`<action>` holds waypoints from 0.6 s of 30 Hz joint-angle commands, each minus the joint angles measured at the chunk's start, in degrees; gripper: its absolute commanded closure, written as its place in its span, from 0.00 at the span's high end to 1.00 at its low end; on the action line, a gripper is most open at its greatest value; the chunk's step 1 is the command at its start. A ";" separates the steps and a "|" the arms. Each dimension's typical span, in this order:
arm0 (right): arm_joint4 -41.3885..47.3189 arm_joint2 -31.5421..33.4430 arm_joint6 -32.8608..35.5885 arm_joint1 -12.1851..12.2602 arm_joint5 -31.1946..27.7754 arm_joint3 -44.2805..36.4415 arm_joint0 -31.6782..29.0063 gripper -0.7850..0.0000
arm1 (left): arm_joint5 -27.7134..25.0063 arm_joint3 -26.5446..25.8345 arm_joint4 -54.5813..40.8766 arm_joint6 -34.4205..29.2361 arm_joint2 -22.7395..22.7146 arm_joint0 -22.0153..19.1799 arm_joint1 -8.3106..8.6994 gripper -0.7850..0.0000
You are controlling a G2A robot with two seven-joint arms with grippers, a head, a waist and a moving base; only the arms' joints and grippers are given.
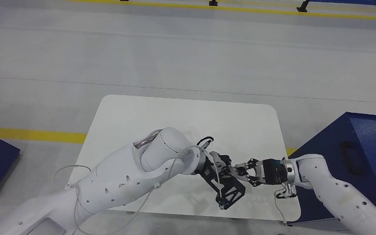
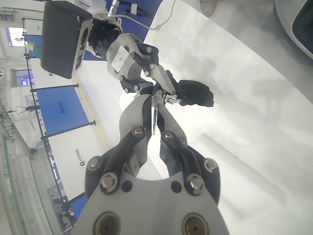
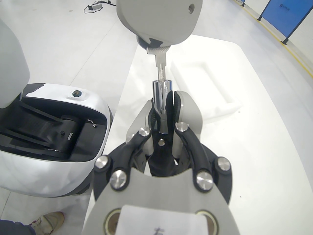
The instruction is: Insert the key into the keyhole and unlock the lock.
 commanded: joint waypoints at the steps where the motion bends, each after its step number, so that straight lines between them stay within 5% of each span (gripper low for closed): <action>1: 0.96 -0.45 -0.38 -0.03 0.00 0.38 0.02 0.00 | 0.67 -1.03 0.59 -0.72 -1.08 0.48 0.33 1.00; 7: 4.80 -2.24 -1.10 0.15 0.00 1.73 0.75 0.00 | 6.47 -7.06 2.41 -3.39 -7.26 5.29 2.41 1.00; 15: 8.59 -3.46 -1.27 0.27 0.00 2.46 1.45 0.00 | 6.47 -7.06 2.41 -3.39 -7.26 5.29 2.41 1.00; 16: 9.32 -3.50 -0.69 0.16 0.46 2.14 1.02 0.00 | 8.96 -7.16 1.40 -3.39 -8.23 6.13 2.42 0.84; 18: 11.86 -3.05 -0.12 -0.02 1.09 2.16 0.38 0.00 | 15.47 -7.63 0.30 -4.72 -10.84 8.43 2.58 0.00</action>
